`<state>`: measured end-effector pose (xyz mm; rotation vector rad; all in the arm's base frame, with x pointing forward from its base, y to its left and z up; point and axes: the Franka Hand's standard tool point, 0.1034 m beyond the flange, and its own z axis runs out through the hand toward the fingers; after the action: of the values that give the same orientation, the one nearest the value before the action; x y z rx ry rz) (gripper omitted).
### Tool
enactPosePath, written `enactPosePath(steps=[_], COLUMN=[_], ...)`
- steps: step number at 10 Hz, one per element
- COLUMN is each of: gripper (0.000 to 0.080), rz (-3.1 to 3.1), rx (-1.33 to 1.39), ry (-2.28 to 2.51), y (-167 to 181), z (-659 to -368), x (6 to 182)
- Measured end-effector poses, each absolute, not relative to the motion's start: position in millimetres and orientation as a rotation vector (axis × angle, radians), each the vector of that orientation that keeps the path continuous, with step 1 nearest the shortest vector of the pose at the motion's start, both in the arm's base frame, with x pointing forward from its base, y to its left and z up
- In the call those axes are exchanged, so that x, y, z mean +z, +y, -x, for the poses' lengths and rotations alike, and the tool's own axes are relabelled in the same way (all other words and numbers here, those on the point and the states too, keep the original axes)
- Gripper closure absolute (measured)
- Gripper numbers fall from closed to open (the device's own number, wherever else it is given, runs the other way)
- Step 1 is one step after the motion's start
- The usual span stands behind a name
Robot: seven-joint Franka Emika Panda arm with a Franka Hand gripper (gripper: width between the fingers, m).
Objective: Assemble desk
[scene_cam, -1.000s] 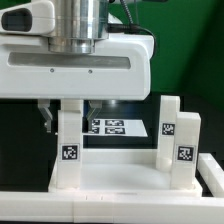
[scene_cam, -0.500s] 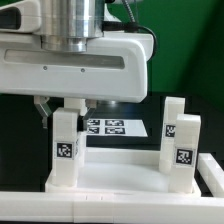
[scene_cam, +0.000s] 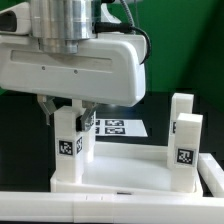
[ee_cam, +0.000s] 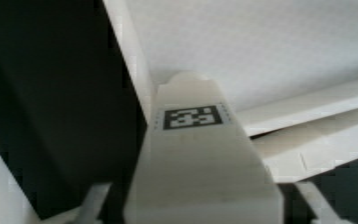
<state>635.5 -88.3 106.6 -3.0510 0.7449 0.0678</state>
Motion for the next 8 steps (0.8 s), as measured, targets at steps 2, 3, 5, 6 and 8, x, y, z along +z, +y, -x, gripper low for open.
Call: enactPosePath(steps=[2,3,5,6,8], gripper=[0.0499,0.0402,0.0223,0.0166,0.0153], rz=[3.033,3.035,3.030,3.021,3.002], rx=[0.088,0.088,0.087,0.094,0.116], ry=[0.845,0.840,0.849,0.851,0.885], y=[-86.4,-86.8,-81.7,-74.8,-59.3], z=[-633.1,-633.0,-634.0,-634.0,-633.5], x=[106.4,106.1,111.9,122.0,141.9])
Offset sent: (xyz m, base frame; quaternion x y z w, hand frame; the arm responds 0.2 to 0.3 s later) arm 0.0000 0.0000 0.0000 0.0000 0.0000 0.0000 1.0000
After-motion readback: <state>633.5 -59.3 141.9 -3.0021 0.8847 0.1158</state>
